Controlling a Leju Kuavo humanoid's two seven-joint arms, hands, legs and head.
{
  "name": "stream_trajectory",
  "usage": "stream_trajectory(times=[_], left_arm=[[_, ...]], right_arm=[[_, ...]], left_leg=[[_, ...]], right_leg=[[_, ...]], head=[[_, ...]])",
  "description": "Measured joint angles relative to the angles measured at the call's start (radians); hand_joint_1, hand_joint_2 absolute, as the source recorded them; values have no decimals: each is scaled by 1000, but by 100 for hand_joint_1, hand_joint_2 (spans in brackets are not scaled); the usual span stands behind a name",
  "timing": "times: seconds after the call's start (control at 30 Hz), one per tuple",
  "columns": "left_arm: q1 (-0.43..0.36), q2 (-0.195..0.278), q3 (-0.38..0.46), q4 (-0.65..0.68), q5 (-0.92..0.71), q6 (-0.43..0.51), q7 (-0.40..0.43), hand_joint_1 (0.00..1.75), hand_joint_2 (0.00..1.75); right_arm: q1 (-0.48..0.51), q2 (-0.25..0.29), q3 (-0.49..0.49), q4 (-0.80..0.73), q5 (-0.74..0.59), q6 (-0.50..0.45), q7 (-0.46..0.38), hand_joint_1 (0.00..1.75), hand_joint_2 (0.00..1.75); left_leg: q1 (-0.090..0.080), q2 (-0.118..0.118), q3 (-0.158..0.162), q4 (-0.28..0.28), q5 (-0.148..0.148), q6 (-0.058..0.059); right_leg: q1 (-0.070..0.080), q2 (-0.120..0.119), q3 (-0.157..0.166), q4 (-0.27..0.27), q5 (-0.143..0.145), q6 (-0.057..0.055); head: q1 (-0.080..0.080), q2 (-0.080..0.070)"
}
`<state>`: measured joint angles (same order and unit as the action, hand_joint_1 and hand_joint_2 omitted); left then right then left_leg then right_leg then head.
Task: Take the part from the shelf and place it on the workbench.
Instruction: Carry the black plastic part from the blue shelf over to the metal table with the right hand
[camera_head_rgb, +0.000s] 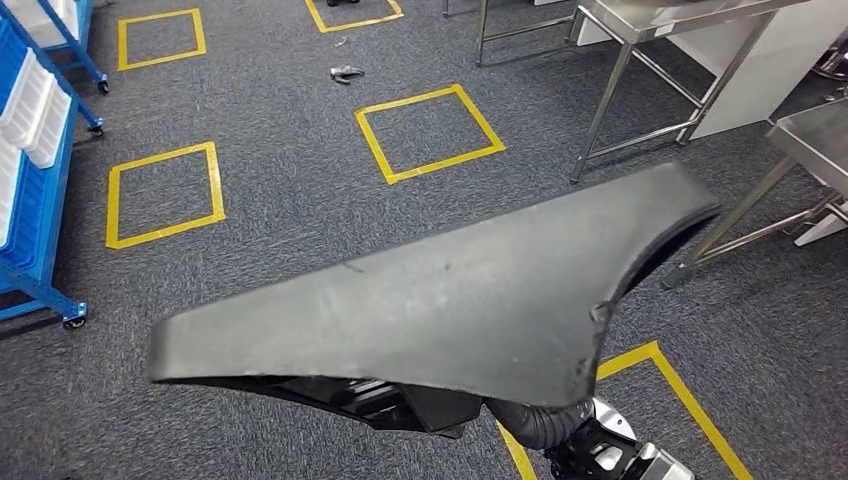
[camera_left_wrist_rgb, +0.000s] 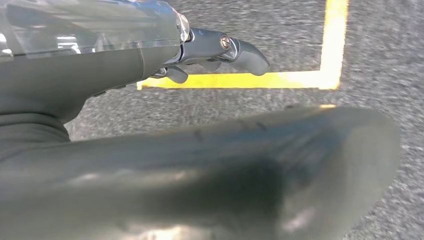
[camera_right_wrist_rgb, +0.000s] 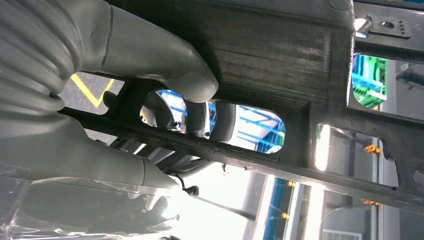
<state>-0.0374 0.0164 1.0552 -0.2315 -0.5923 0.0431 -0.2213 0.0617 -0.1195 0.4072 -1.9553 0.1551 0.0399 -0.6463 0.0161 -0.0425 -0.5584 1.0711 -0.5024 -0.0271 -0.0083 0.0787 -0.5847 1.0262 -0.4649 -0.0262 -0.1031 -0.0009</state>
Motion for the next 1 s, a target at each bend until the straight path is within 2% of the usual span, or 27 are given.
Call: stream_trajectory(times=[0.03,0.07,0.13,0.17,0.2,0.27,0.3,0.33,0.37,0.4,0.43,0.5,0.53,0.57,0.63,0.67,0.7,0.77,0.83,0.87,0.9,0.93,0.97,1.0], left_arm=[[1,0,2,0,-2,0,-1,0,0],[2,0,4,0,-4,-1,-2,0,0],[2,-1,6,0,-7,-5,-2,0,0],[0,-1,6,-1,-10,-8,-3,0,0],[-1,-2,6,-1,-12,-11,-3,0,0],[0,-3,6,-1,-17,-16,-4,0,0],[1,-3,6,-1,-18,-18,-4,0,0],[3,-3,6,-1,-19,-20,-5,0,0],[3,-4,7,-1,-19,-22,-7,0,0],[2,-4,7,-1,-18,-25,-10,0,0],[1,-4,8,-1,-18,-27,-15,0,0],[-2,-5,10,-1,-15,-31,-23,0,0],[-2,-5,12,-1,-15,-31,-25,0,0],[-3,-5,13,-1,-15,-31,-27,0,0],[-4,-5,15,-1,-15,-31,-30,0,0],[-5,-6,16,-1,-15,-31,-31,0,0],[-6,-6,16,-1,-15,-31,-31,0,0],[-6,-6,18,-1,-15,-29,-32,0,0],[-2,-4,22,-1,-16,-27,-32,0,0],[-1,-4,24,-1,-16,-27,-31,0,0],[-1,-4,25,-1,-16,-27,-31,0,0],[-2,-4,26,-1,-17,-27,-31,0,0],[-3,-3,26,-1,-19,-27,-30,0,0],[-4,-3,27,-1,-22,-27,-29,0,0]], right_arm=[[1,-1,0,2,-2,-1,-4,173,175],[2,-3,0,3,-3,-3,-7,173,175],[8,-6,-2,4,-5,-7,-10,173,175],[11,-8,-3,5,-6,-9,-10,173,175],[14,-9,-4,5,-6,-12,-10,173,175],[17,-11,-5,7,-6,-17,-10,173,175],[18,-12,-5,8,-6,-20,-10,173,175],[21,-12,-6,9,-6,-21,-10,173,175],[24,-12,-8,10,-6,-22,-10,173,175],[27,-12,-11,11,-5,-22,-10,173,175],[29,-12,-15,11,-5,-22,-10,173,175],[30,-11,-22,11,-3,-21,-9,173,175],[30,-11,-24,10,-2,-21,-9,173,175],[30,-11,-27,10,-2,-21,-9,173,175],[32,-11,-31,10,-2,-21,-9,173,175],[33,-11,-33,9,-1,-21,-9,173,175],[34,-11,-34,8,-1,-20,-8,173,175],[35,-10,-35,5,3,-18,-6,173,175],[37,-8,-36,5,7,-17,-5,173,175],[37,-7,-36,5,9,-16,-4,173,175],[38,-6,-36,5,11,-16,-4,173,175],[38,-5,-36,5,12,-16,-4,173,175],[38,-3,-36,4,13,-15,-3,173,175],[37,-1,-37,3,13,-14,-3,173,175]], left_leg=[[0,-17,17,-40,10,4],[-1,-27,24,-56,9,8],[-2,-11,25,-63,13,19],[-1,1,26,-68,17,26],[1,13,26,-72,21,34],[-1,37,26,-76,24,43],[-3,51,25,-76,23,46],[-5,63,24,-76,22,47],[-6,75,24,-76,22,47],[-7,87,25,-75,20,47],[-7,97,27,-75,19,45],[-10,114,33,-73,13,39],[-13,121,35,-72,11,35],[-15,129,36,-71,9,31],[-16,146,39,-72,5,21],[-15,138,40,-67,-1,16],[-14,119,35,-50,-16,11],[-8,69,-7,47,-74,3],[-6,52,-69,178,-128,-1],[-5,51,-87,212,-131,-3],[-3,51,-87,207,-112,-4],[-1,48,-70,164,-78,-5],[2,35,-42,96,-39,-5],[5,12,-15,31,-12,-5]], right_leg=[[0,10,-4,2,1,6],[-2,20,-8,2,3,12],[-4,39,-15,1,9,26],[-3,32,-19,6,5,31],[-2,13,-30,28,-11,35],[0,-42,-76,130,-73,40],[0,-58,-107,197,-106,42],[-2,-65,-131,250,-124,44],[-3,-69,-140,273,-125,45],[-4,-73,-128,256,-107,44],[-4,-80,-97,200,-75,42],[3,-123,-20,60,-23,34],[8,-140,2,15,-12,29],[13,-150,11,-5,-11,25],[14,-132,8,-9,-9,19],[11,-121,9,-12,-7,15],[7,-112,10,-16,-4,10],[3,-93,11,-20,-1,2],[2,-70,10,-19,0,-1],[2,-58,10,-18,0,-1],[2,-46,10,-16,0,-1],[1,-34,11,-13,-1,0],[0,-22,11,-10,-3,3],[0,-11,8,-4,-4,7]], head=[[0,0],[0,0],[1,0],[1,0],[3,0],[7,0],[8,0],[8,0],[8,0],[8,0],[8,0],[8,0],[7,0],[7,0],[7,0],[7,0],[7,0],[6,0],[6,0],[6,0],[6,0],[6,0],[6,0],[6,0]])
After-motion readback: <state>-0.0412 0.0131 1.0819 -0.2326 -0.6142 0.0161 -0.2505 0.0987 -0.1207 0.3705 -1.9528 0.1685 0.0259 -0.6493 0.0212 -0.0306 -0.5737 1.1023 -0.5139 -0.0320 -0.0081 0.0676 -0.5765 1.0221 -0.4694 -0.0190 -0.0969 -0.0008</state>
